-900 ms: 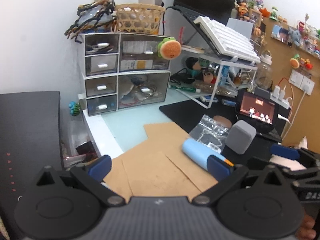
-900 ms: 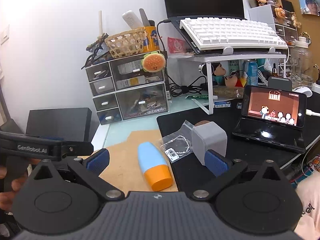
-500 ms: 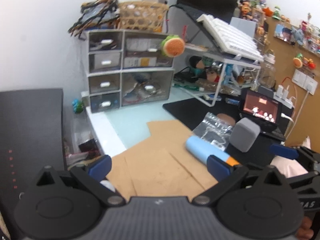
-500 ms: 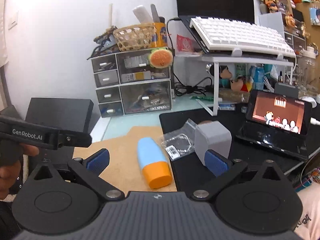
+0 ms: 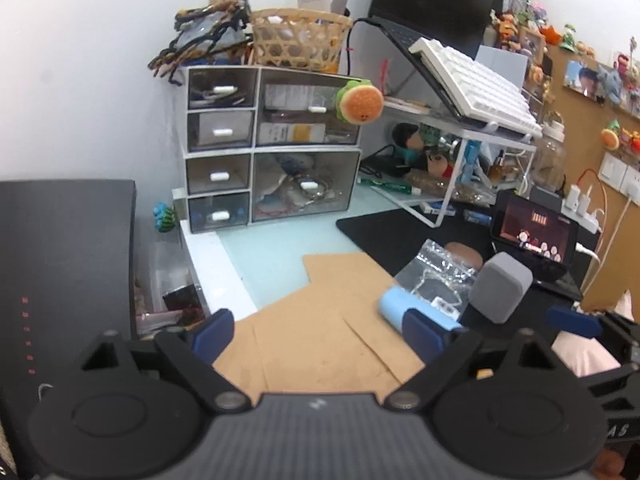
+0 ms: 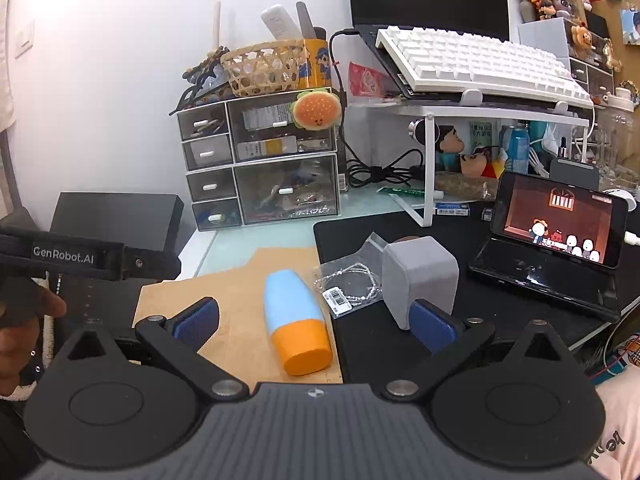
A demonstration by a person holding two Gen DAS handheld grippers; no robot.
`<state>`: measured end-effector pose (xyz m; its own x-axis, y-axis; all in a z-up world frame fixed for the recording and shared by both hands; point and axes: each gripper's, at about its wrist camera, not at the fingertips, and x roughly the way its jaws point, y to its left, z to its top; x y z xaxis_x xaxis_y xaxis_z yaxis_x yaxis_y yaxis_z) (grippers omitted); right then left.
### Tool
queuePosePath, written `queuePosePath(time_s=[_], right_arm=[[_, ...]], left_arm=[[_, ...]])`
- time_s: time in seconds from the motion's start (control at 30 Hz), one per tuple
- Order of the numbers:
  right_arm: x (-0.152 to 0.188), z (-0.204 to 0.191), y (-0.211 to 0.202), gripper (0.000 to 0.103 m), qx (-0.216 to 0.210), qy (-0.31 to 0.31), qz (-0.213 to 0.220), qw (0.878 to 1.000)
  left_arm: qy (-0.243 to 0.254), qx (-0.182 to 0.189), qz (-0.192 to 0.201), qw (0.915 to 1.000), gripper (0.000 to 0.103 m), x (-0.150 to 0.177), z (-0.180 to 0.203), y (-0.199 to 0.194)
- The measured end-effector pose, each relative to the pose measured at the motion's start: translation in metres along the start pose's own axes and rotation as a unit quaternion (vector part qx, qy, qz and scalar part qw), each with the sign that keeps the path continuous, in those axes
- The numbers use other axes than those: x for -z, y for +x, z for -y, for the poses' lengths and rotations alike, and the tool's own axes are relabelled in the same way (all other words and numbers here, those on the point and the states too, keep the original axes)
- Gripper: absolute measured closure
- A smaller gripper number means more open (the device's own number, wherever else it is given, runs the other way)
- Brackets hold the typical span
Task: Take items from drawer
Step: 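Move the left tool toward the white clear-drawer unit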
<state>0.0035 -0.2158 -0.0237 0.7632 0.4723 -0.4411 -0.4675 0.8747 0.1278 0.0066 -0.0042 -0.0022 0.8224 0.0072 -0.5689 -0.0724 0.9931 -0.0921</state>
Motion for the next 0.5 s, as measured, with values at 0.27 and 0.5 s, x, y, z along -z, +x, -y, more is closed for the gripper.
queuePosePath(time_s=[0.27,0.5], right_arm=[[-0.007,0.007,-0.002,0.000,-0.015,0.002,-0.009,1.000],[-0.033,0.015,-0.003,0.000,-0.061,-0.036,-0.019,0.997]], left_arm=[[0.029,-0.018,-0.002,0.9994,0.010,-0.007,0.011,-0.005],[0.010,-0.037,-0.008,0.9992,0.010,-0.020,0.001,-0.017]])
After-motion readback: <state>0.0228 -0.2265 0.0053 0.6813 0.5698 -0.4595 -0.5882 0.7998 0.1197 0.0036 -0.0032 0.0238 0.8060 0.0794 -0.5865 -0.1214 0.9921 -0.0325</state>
